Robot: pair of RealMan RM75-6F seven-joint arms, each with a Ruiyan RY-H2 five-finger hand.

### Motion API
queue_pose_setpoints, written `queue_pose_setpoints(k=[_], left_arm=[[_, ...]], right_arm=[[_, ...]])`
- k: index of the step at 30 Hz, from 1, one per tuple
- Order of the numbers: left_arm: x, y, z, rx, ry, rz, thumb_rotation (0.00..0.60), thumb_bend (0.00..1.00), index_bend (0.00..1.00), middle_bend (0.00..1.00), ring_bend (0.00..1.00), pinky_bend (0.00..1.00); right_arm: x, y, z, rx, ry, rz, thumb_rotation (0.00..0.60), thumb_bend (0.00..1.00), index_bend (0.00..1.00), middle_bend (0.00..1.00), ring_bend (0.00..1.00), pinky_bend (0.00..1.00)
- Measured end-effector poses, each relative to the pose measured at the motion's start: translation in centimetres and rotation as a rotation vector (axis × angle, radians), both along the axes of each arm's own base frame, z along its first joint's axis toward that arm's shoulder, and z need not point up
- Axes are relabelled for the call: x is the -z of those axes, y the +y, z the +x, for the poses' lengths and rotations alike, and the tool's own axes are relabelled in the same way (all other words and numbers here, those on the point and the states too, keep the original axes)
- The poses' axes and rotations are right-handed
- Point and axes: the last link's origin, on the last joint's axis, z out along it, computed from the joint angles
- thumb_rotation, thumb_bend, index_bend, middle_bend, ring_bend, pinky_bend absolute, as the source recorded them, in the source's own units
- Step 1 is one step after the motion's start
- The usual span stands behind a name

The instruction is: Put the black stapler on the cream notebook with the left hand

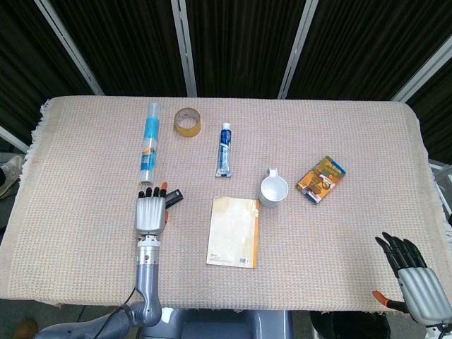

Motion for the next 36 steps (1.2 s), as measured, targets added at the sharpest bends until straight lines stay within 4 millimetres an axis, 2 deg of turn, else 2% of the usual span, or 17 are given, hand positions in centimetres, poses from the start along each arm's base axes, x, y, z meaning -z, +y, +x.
queue_pose_setpoints(k=[4, 12, 20, 26, 32, 36], left_arm=[[0.2, 0.1, 0.1, 0.003, -0.005, 0.001, 0.600, 0.30, 0.46, 0.40, 0.33, 0.45], [0.9, 0.6, 0.3, 0.000, -0.007, -0.018, 0.600, 0.34, 0.63, 0.51, 0.43, 0.53], [0.7, 0.5, 0.5, 0.013, -0.032, -0.003, 0.600, 0.35, 0.69, 0.56, 0.47, 0.56], [-0.3, -0.5, 1.3, 0.072, -0.083, 0.010, 0.600, 0.36, 0.71, 0.57, 0.49, 0.57], [-1.9, -1.7, 2.9, 0.134, -0.154, 0.011, 0.600, 0.36, 0.71, 0.57, 0.49, 0.58], [-2.5, -2.1, 4.5, 0.179, -0.198, -0.013, 0.600, 0.36, 0.71, 0.57, 0.49, 0.58]], right_arm=[[-0.1, 0.0, -0.1, 0.005, -0.002, 0.000, 0.600, 0.08, 0.00, 0.00, 0.00, 0.00], [0.0, -0.1, -0.1, 0.005, 0.001, 0.003, 0.600, 0.08, 0.00, 0.00, 0.00, 0.00], [0.1, -0.3, -0.1, 0.009, 0.002, 0.010, 0.600, 0.08, 0.00, 0.00, 0.00, 0.00], [0.3, -0.4, -0.1, 0.010, 0.008, 0.019, 0.600, 0.08, 0.00, 0.00, 0.00, 0.00], [0.6, -0.3, 0.1, 0.004, 0.011, 0.027, 0.600, 0.08, 0.00, 0.00, 0.00, 0.00], [0.8, -0.3, 0.1, 0.006, 0.012, 0.035, 0.600, 0.08, 0.00, 0.00, 0.00, 0.00]])
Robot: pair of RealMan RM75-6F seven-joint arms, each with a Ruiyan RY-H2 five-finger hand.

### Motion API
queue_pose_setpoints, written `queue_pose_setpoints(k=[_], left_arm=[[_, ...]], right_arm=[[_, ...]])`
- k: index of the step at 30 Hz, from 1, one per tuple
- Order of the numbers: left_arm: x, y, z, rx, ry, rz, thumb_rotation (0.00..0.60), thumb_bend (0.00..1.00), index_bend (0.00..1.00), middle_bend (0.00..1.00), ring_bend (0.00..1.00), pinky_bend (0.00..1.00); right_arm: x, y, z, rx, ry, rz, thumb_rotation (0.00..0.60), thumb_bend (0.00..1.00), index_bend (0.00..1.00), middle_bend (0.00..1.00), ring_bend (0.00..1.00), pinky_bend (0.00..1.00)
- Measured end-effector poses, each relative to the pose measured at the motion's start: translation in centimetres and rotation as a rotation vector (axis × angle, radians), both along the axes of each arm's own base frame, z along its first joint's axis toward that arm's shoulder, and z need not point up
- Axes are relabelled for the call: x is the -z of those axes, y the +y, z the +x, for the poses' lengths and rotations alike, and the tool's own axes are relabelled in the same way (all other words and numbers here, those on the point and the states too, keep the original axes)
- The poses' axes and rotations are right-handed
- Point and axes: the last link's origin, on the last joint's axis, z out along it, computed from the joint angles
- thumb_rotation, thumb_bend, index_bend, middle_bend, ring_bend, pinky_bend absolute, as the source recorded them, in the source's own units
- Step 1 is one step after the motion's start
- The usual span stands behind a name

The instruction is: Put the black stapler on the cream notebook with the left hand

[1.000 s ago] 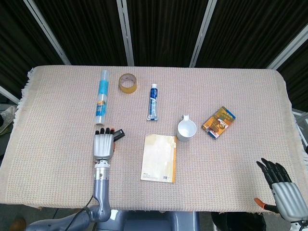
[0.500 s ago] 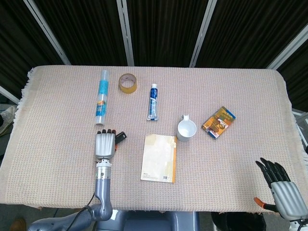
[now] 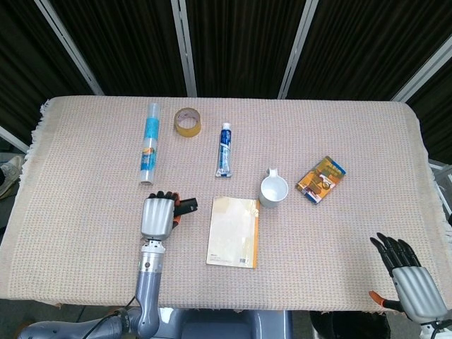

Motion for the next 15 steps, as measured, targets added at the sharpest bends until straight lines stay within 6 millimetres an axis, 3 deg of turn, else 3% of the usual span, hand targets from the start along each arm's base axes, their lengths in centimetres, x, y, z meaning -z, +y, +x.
queue_pose_setpoints(k=[5, 15], left_arm=[[1.0, 0.5, 2.3, 0.047, -0.002, -0.064, 0.600, 0.36, 0.71, 0.57, 0.49, 0.58], [5.0, 1.1, 8.6, 0.122, -0.011, -0.218, 0.600, 0.35, 0.71, 0.57, 0.49, 0.58]], right_arm=[[0.0, -0.1, 0.0, -0.001, -0.005, 0.004, 0.600, 0.08, 0.00, 0.00, 0.00, 0.00], [-0.7, 0.1, 0.1, -0.016, -0.037, 0.002, 0.600, 0.08, 0.00, 0.00, 0.00, 0.00]])
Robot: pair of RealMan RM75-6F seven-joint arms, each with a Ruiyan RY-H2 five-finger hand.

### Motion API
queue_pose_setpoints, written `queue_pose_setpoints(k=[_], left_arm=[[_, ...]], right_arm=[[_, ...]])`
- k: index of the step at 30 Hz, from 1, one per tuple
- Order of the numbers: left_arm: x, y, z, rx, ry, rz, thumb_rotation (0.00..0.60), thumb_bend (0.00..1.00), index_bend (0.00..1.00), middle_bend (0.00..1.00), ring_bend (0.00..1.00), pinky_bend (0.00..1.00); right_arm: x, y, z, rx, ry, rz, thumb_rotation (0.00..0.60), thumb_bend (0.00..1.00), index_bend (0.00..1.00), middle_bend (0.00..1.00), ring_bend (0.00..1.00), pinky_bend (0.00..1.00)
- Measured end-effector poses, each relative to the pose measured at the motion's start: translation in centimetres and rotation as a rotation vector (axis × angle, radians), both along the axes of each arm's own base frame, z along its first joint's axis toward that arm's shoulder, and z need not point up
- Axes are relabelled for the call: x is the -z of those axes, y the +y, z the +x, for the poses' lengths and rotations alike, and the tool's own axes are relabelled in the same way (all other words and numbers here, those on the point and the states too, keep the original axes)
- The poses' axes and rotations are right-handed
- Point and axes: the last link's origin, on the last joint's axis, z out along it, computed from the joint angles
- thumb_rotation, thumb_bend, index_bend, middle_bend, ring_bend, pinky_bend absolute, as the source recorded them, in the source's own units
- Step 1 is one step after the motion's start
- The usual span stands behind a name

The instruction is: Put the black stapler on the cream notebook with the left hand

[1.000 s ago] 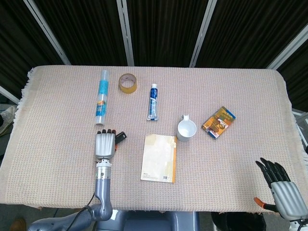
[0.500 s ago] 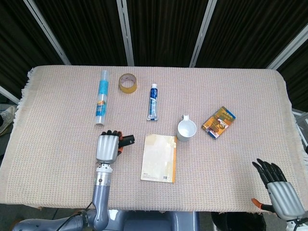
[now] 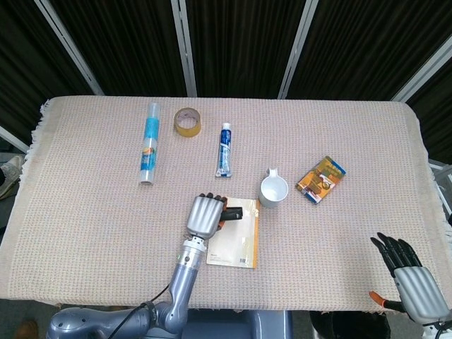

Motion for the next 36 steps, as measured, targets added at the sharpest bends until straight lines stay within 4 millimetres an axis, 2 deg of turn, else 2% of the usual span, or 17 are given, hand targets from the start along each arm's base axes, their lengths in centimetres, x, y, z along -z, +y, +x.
queue_pose_setpoints(k=[6, 9, 24, 26, 31, 36], left_arm=[[1.1, -0.5, 2.4, 0.049, 0.017, -0.063, 0.600, 0.35, 0.70, 0.57, 0.49, 0.57], [1.5, -0.8, 2.8, 0.054, 0.031, -0.075, 0.600, 0.34, 0.70, 0.57, 0.49, 0.57], [1.7, -1.3, 2.3, 0.025, 0.077, -0.051, 0.600, 0.32, 0.67, 0.54, 0.49, 0.57], [1.8, -1.3, 2.2, 0.023, 0.078, -0.057, 0.600, 0.31, 0.62, 0.51, 0.48, 0.57], [2.1, -1.5, 2.2, 0.028, 0.105, -0.064, 0.600, 0.24, 0.37, 0.40, 0.41, 0.53], [2.3, -1.6, 2.1, 0.027, 0.127, -0.077, 0.600, 0.22, 0.26, 0.36, 0.38, 0.51]], right_arm=[[-0.2, 0.0, -0.1, -0.004, -0.011, 0.008, 0.600, 0.08, 0.00, 0.00, 0.00, 0.00], [-0.3, 0.0, -0.1, -0.006, -0.013, 0.008, 0.600, 0.08, 0.00, 0.00, 0.00, 0.00], [0.0, -0.1, 0.0, -0.003, -0.006, 0.007, 0.600, 0.08, 0.00, 0.00, 0.00, 0.00], [0.0, -0.1, -0.1, -0.003, -0.005, 0.006, 0.600, 0.08, 0.00, 0.00, 0.00, 0.00], [-0.1, -0.1, -0.1, -0.004, -0.006, 0.006, 0.600, 0.09, 0.00, 0.00, 0.00, 0.00], [-0.1, -0.1, -0.1, -0.003, -0.007, 0.002, 0.600, 0.09, 0.00, 0.00, 0.00, 0.00]])
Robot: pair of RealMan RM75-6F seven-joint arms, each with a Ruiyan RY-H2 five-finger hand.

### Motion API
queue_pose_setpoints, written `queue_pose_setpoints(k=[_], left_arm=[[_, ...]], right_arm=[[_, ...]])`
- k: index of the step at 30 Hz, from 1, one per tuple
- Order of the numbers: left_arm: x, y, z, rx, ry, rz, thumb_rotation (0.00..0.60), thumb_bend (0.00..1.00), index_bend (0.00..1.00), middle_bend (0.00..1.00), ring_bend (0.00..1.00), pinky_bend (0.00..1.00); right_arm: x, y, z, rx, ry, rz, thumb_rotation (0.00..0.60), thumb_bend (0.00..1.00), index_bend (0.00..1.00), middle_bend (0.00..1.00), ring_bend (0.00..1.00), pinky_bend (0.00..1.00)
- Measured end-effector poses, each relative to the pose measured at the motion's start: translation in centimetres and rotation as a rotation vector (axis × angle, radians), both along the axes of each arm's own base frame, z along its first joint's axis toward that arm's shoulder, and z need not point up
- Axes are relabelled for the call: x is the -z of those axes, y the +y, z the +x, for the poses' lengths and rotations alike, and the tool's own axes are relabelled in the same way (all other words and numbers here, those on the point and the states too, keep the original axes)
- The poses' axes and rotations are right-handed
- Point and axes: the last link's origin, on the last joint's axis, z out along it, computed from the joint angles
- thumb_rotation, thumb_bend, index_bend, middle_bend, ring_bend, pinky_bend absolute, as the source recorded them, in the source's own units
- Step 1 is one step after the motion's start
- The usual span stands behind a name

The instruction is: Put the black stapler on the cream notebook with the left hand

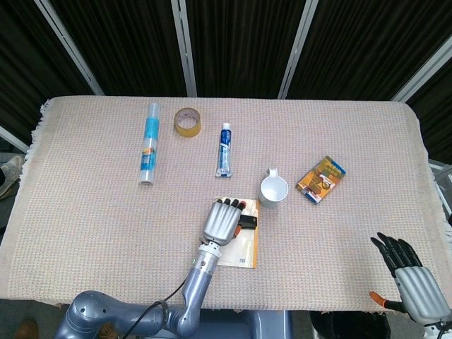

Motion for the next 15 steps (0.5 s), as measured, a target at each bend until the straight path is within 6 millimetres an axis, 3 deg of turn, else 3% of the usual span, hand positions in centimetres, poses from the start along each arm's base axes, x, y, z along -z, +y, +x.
queue_pose_setpoints(k=[7, 12, 15], left_arm=[[0.0, -0.4, 0.1, 0.003, 0.013, -0.002, 0.600, 0.20, 0.24, 0.34, 0.36, 0.49], [-0.5, -0.6, 0.2, 0.010, 0.006, 0.023, 0.600, 0.19, 0.15, 0.15, 0.21, 0.37], [-1.3, -0.8, 0.2, 0.026, 0.001, 0.055, 0.600, 0.19, 0.12, 0.11, 0.17, 0.32]], right_arm=[[0.1, 0.0, 0.1, -0.002, 0.003, 0.001, 0.600, 0.08, 0.00, 0.00, 0.01, 0.00], [0.2, 0.0, 0.1, -0.003, 0.000, 0.007, 0.600, 0.09, 0.00, 0.00, 0.05, 0.00], [0.2, 0.1, 0.3, -0.018, -0.008, 0.012, 0.600, 0.10, 0.00, 0.00, 0.06, 0.00]])
